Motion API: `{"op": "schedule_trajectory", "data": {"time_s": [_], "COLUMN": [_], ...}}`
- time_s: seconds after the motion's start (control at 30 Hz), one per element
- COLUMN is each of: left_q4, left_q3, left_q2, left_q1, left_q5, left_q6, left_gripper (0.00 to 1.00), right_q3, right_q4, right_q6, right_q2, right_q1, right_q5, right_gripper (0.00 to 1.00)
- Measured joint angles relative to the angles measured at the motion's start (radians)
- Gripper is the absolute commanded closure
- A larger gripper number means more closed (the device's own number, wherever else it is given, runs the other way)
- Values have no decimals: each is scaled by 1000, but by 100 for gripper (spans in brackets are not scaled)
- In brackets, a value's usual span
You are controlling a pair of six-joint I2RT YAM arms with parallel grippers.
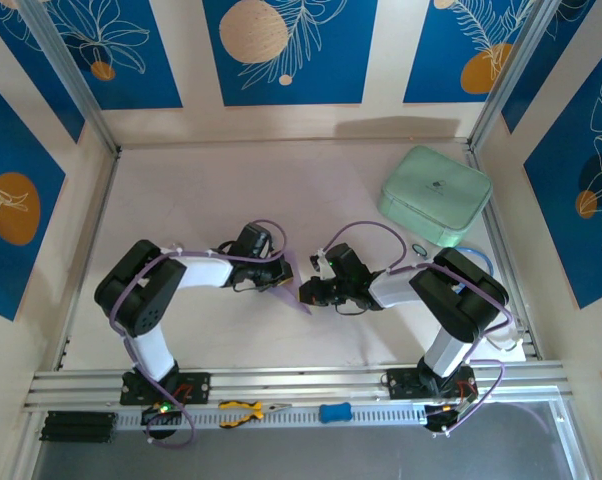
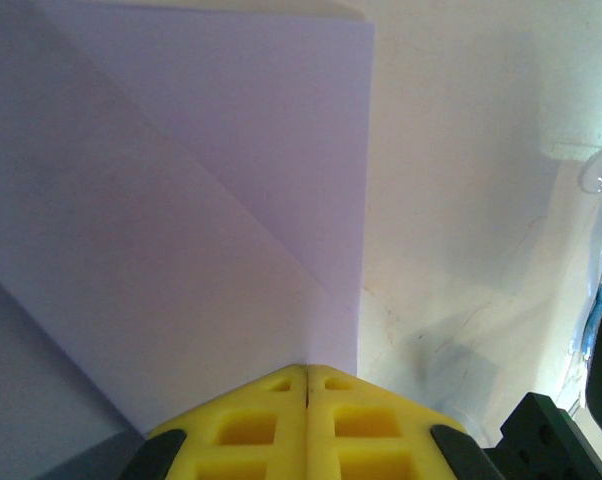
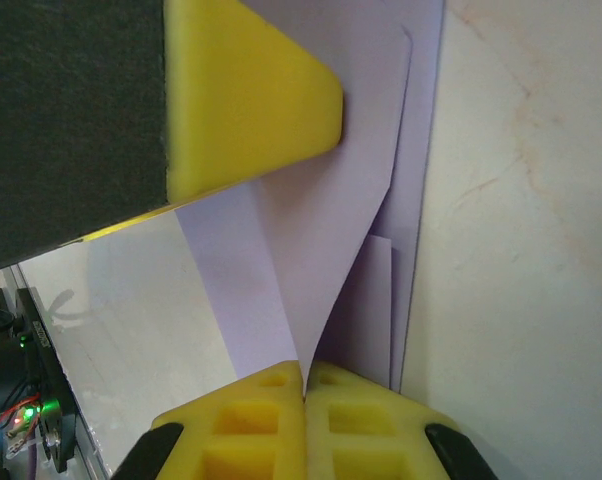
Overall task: Fold a paper plane with a square sheet of paper (pick it up from the middle)
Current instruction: Fourth fold the wing at the center of the table.
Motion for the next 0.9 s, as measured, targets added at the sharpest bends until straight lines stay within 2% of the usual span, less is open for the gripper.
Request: {"op": "schedule_trajectory", "data": {"time_s": [0.2,0.53,0.9], "left_q4": [0,-1,-1], "left_q3": [3,3,3], "left_q2": [5,5,5], "left_q1": [0,-2,-2], "left_q5": [3,3,7], "left_q6": [1,7,7], "left_gripper": [98,99,99], "right_q3": [4,51,85], "right_q4": [-6,-108,-149], "right_q6": [0,50,84], "right_q2": [1,-5,-15], "right_q1": [-2,-41,-55], "right_q5": [-4,-60,-93], "right_gripper": [93,79,76]}}
